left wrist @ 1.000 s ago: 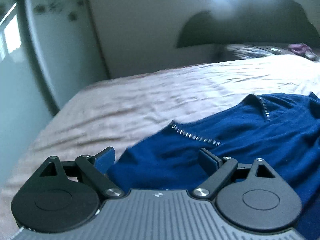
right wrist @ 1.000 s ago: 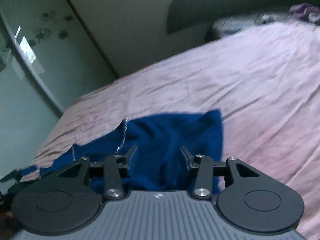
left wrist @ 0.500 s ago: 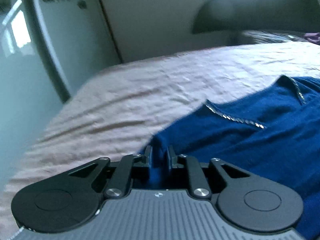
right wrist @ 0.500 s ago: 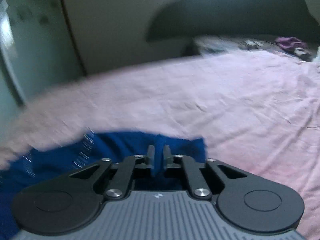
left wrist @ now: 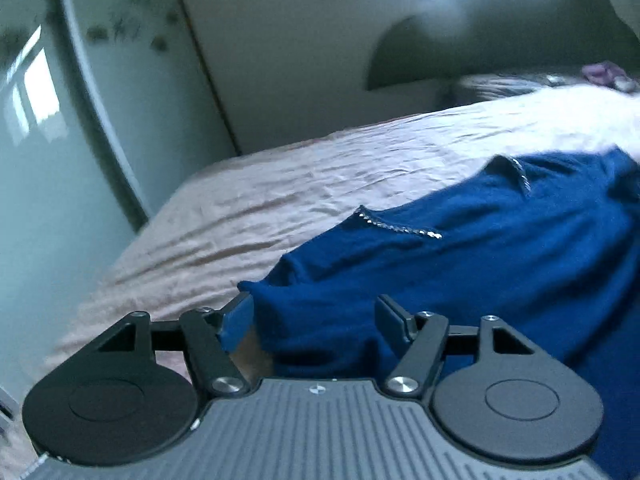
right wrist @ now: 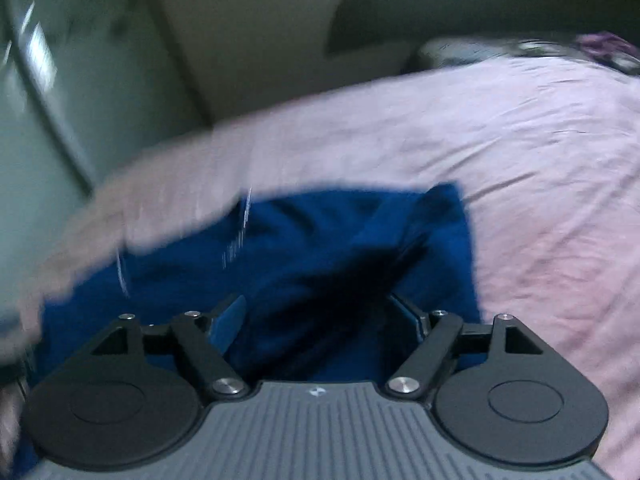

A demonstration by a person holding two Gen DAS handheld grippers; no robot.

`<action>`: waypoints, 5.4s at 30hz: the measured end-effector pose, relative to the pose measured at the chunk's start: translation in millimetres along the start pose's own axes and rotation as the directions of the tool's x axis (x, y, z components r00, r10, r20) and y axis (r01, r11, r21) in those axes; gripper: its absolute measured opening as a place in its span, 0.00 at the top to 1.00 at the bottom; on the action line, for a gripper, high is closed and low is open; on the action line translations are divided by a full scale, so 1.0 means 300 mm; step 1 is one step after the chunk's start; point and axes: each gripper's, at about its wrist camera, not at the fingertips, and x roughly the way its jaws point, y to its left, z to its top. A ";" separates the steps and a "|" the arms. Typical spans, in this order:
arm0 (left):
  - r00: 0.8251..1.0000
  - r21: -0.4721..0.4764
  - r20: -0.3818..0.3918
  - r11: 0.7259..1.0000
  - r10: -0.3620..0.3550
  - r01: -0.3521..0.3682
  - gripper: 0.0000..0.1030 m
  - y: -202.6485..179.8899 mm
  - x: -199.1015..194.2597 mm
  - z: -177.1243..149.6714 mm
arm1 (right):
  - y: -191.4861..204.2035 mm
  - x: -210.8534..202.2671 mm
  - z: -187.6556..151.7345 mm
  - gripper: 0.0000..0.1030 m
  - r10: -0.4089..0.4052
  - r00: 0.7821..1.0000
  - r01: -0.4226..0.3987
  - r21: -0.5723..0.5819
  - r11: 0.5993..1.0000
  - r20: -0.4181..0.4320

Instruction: Fold small clothes

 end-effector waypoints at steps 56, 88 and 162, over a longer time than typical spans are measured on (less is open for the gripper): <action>0.918 -0.113 -0.126 0.925 -0.377 0.364 0.02 0.113 -0.625 -0.409 | -0.184 -0.745 -0.569 0.15 0.215 0.939 -0.242 -0.072 0.968 -0.268; 0.698 -0.427 -0.098 0.664 -0.709 0.614 0.92 0.193 -0.702 -0.457 | -0.107 -0.783 -0.654 0.88 0.353 0.927 -0.349 0.055 0.935 -0.129; 0.908 -0.725 -0.003 0.626 -0.420 0.287 0.38 0.349 0.380 0.200 | -0.043 0.346 0.190 0.11 0.336 0.942 -0.332 0.234 0.914 0.026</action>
